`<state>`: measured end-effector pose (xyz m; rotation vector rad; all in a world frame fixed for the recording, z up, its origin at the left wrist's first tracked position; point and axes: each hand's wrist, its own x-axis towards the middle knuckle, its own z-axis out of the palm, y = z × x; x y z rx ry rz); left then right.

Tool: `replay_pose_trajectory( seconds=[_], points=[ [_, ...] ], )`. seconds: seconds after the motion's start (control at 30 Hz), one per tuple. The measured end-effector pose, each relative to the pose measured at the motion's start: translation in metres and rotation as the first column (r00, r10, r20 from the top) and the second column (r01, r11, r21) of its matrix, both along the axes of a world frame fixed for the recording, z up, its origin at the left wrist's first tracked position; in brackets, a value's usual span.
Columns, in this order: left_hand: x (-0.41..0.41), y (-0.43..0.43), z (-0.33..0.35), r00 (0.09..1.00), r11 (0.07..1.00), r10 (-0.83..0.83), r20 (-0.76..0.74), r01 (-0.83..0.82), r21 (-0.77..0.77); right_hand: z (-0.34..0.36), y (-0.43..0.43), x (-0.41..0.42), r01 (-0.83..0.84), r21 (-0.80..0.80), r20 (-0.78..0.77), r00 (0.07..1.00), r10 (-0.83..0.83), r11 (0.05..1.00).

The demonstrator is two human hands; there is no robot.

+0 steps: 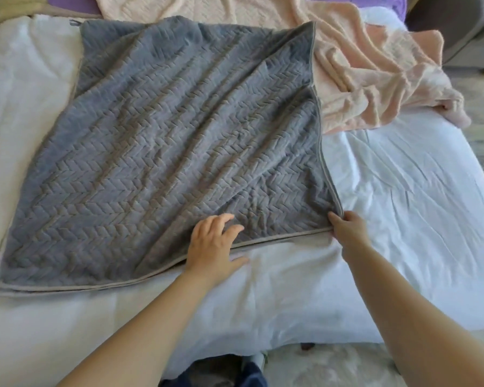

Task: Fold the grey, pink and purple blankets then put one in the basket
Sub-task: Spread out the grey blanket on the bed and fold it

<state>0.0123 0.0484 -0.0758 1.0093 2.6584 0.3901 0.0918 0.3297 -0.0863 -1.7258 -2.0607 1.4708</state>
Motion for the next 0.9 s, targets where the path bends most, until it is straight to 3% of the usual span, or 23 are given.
replay_pose_trajectory(
  seconds=[0.1,0.27,0.37,0.43,0.5,0.57,0.63,0.7,0.77,0.9],
  points=[
    [0.006,0.027,0.002,0.998,1.000,-0.010,0.060,0.011,-0.020,0.015,0.013,0.024,0.079,0.040,-0.079,0.994,-0.075,0.996],
    [0.025,0.054,0.010,0.947,0.995,-0.067,0.314,0.087,-0.051,0.021,0.032,0.109,-0.020,0.200,0.149,0.989,-0.011,0.980],
    [0.042,0.054,0.005,0.927,0.989,-0.121,0.355,0.144,-0.040,0.019,0.036,0.125,-0.084,0.148,0.207,0.977,0.052,0.985],
    [0.046,0.048,0.005,0.921,0.995,-0.082,0.380,0.094,-0.013,0.023,0.037,0.115,-0.100,0.159,0.223,0.973,0.063,0.982],
    [0.045,0.041,0.008,0.920,0.997,-0.054,0.387,0.028,0.074,0.026,0.038,0.099,-0.181,0.301,0.269,0.958,0.099,0.936],
    [0.039,0.029,0.017,0.951,0.969,0.053,0.306,-0.123,0.215,0.034,0.027,0.077,-0.354,0.426,0.303,0.923,0.237,0.833],
    [0.024,0.005,0.023,0.953,0.903,0.264,0.151,-0.299,0.309,0.038,0.004,0.055,-0.522,0.448,0.292,0.852,0.434,0.725],
    [0.007,-0.029,0.026,0.852,0.813,0.523,0.006,-0.501,0.296,0.037,-0.026,0.037,-0.637,0.441,0.271,0.766,0.583,0.632],
    [-0.009,-0.070,0.027,0.665,0.661,0.743,-0.075,-0.711,0.239,0.033,-0.057,0.021,-0.714,0.416,0.270,0.688,0.674,0.563],
    [-0.040,-0.149,0.019,0.271,0.271,0.962,-0.007,-0.962,-0.007,0.015,-0.110,-0.003,-0.815,0.364,0.301,0.561,0.771,0.451]
  ],
)
